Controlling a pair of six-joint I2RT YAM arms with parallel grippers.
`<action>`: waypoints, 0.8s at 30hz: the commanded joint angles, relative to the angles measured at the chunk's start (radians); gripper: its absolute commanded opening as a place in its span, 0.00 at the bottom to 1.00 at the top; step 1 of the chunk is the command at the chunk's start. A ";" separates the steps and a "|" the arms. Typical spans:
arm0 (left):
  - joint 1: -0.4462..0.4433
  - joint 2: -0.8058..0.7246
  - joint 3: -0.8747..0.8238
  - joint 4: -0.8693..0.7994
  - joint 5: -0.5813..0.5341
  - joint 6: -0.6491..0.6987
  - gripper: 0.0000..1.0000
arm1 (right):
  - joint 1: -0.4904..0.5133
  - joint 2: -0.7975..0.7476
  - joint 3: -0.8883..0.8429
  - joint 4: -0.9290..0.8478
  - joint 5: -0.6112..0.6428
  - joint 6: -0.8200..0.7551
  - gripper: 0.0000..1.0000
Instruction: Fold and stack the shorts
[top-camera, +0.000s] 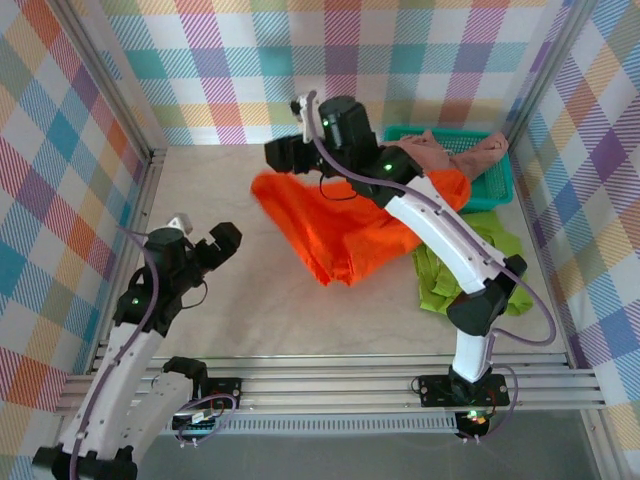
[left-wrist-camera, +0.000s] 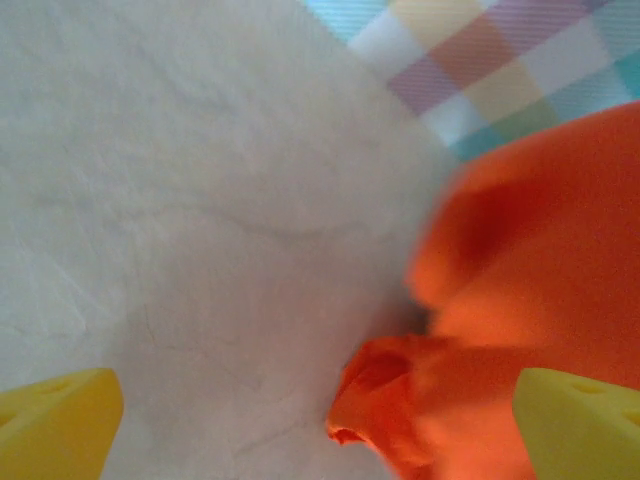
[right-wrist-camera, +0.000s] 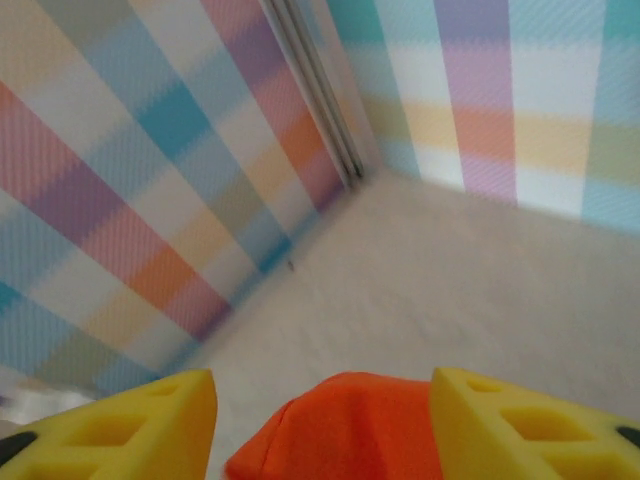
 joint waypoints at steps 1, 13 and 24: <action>0.011 -0.032 0.056 -0.068 -0.072 0.017 1.00 | -0.011 -0.111 -0.117 -0.029 0.066 -0.002 0.70; -0.064 0.283 0.073 0.092 0.182 0.018 1.00 | -0.314 -0.512 -0.848 -0.037 0.137 0.217 0.78; -0.176 0.672 0.077 0.187 0.120 0.044 0.99 | -0.405 -0.544 -1.136 -0.024 -0.030 0.289 0.75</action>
